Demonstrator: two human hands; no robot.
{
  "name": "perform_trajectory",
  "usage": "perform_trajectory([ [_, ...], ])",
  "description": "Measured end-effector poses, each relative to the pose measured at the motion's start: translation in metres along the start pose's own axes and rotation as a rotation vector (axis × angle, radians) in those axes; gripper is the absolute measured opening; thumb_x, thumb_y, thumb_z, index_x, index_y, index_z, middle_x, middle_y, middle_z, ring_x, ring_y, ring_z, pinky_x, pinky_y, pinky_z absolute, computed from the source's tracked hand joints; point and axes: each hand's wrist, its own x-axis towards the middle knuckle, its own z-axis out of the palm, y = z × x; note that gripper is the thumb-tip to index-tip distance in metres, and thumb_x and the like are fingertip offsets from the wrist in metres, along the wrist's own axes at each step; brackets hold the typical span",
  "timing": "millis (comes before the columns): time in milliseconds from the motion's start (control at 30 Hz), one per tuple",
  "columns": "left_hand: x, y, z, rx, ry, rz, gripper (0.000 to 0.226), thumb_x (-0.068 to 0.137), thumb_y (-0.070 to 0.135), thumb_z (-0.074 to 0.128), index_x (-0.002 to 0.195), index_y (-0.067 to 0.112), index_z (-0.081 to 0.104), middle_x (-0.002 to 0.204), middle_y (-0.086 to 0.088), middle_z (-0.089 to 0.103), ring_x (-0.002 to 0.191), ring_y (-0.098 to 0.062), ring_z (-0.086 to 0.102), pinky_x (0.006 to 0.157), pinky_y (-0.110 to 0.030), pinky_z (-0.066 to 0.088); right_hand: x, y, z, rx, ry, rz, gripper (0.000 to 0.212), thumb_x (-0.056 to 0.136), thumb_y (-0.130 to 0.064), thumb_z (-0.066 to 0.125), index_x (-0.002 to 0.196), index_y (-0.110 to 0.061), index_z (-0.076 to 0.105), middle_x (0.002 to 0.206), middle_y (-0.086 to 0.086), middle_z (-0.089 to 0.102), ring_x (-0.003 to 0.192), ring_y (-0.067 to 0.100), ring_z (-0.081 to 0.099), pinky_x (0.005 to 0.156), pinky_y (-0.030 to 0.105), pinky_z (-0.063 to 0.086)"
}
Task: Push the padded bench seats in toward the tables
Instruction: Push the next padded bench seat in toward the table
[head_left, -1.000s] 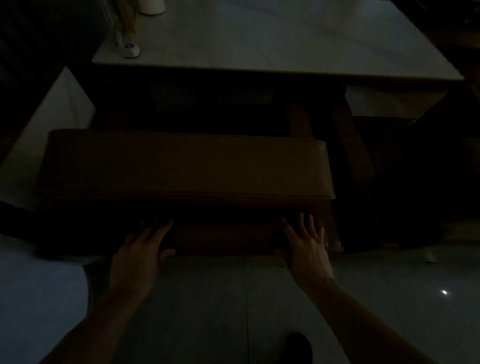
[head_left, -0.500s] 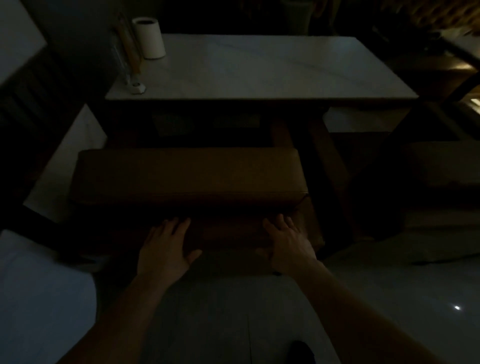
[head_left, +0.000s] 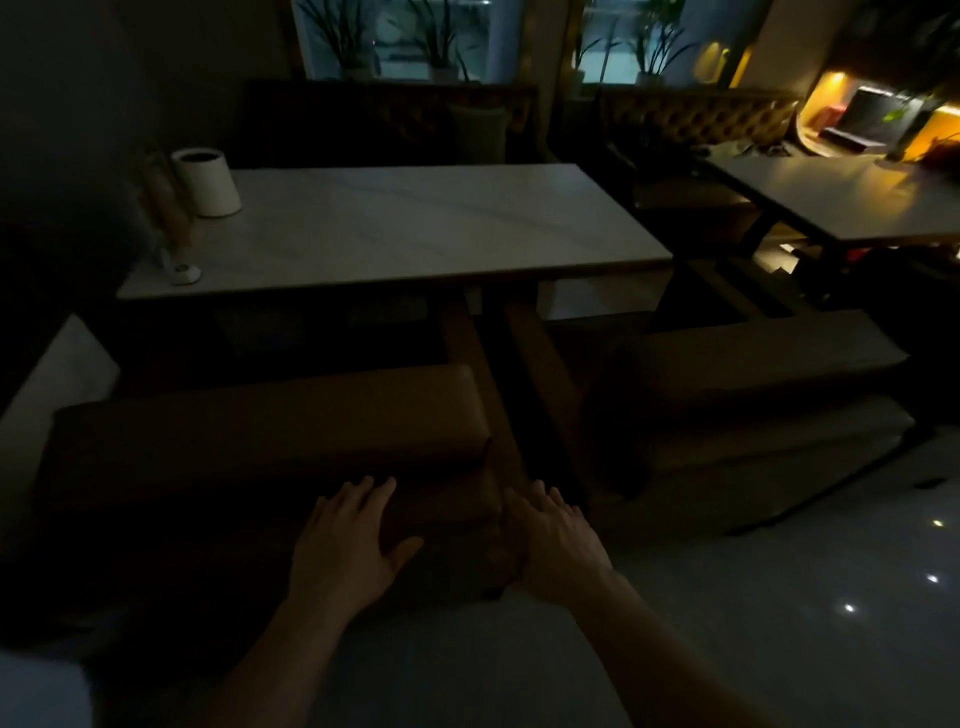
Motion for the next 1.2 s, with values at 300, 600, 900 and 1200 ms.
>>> perform_trajectory([
  [300, 0.021, 0.185, 0.048, -0.024, -0.032, 0.079, 0.084, 0.087, 0.074, 0.043, 0.155, 0.034, 0.012, 0.164, 0.003, 0.012, 0.149, -0.020, 0.011, 0.121, -0.039, 0.013, -0.045, 0.186, -0.052, 0.047, 0.047, 0.124, 0.084, 0.093, -0.057, 0.055, 0.159, -0.031, 0.010, 0.168, 0.012, 0.005, 0.154, 0.034, 0.006, 0.124, 0.050, 0.017],
  [600, 0.062, 0.356, 0.113, -0.138, -0.074, 0.124, 0.085, 0.086, 0.075, 0.044, 0.154, 0.039, 0.008, 0.164, 0.008, 0.007, 0.149, -0.017, 0.006, 0.120, -0.039, 0.008, -0.066, 0.369, -0.096, 0.010, 0.032, 0.237, 0.088, 0.092, -0.068, 0.049, 0.160, -0.032, 0.005, 0.168, 0.011, 0.004, 0.154, 0.032, 0.005, 0.124, 0.047, 0.019],
  [900, 0.157, 0.438, 0.182, -0.122, -0.005, 0.181, 0.087, 0.087, 0.070, 0.048, 0.155, 0.034, 0.008, 0.165, 0.005, 0.004, 0.150, -0.017, -0.004, 0.120, -0.036, -0.005, 0.003, 0.468, -0.109, -0.062, 0.003, 0.220, 0.090, 0.091, -0.068, 0.049, 0.160, -0.031, 0.006, 0.168, 0.011, 0.004, 0.155, 0.030, 0.005, 0.124, 0.047, 0.017],
  [1200, 0.228, 0.480, 0.231, -0.026, 0.049, 0.095, 0.095, 0.086, 0.066, 0.054, 0.154, 0.037, -0.005, 0.165, 0.002, -0.003, 0.150, -0.021, -0.005, 0.122, -0.042, 0.000, 0.072, 0.569, -0.122, -0.149, 0.049, 0.192, 0.095, 0.089, -0.070, 0.051, 0.159, -0.033, -0.002, 0.168, 0.014, -0.005, 0.154, 0.032, -0.006, 0.124, 0.047, 0.019],
])
